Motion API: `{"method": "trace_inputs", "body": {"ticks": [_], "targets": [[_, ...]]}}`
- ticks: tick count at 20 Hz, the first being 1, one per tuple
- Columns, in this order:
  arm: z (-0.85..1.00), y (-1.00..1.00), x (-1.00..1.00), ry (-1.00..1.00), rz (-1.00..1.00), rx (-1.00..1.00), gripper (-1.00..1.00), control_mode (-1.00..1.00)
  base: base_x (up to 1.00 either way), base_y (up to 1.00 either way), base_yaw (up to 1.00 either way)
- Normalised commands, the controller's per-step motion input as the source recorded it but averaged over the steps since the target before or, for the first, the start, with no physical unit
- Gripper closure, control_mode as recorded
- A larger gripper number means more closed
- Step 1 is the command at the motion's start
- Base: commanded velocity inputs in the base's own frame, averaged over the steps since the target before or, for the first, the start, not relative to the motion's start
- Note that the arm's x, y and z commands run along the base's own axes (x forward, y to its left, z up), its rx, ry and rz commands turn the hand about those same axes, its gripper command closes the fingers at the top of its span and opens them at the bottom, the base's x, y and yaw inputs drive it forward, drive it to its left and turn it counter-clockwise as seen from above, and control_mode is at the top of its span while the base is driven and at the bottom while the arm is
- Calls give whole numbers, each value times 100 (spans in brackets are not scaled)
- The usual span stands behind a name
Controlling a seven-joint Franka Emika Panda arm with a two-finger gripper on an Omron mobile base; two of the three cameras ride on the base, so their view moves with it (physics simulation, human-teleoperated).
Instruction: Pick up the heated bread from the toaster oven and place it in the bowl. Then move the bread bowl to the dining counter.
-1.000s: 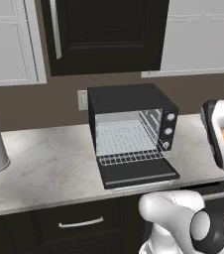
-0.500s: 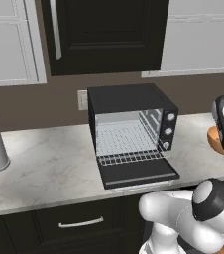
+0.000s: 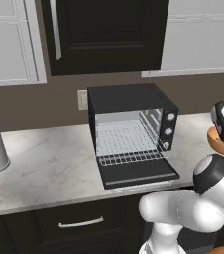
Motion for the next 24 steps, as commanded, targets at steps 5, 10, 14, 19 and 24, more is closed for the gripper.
{"method": "trace_inputs", "body": {"ticks": [5, 10, 14, 19, 24], "targets": [[-25, -32, 55, -2, 0, 0, 100, -100, 0, 0, 0], [-28, -39, 58, -3, 0, 0, 100, -100, 0, 0, 0], [-35, -34, 54, 0, 0, 0, -100, -100, 0, 0, 0], [-6, -5, 21, -1, 0, 1, -100, -100, 0, 0, 0], [1, 0, 0, 0, 0, 0, -100, -100, 0, 0, 0]]}}
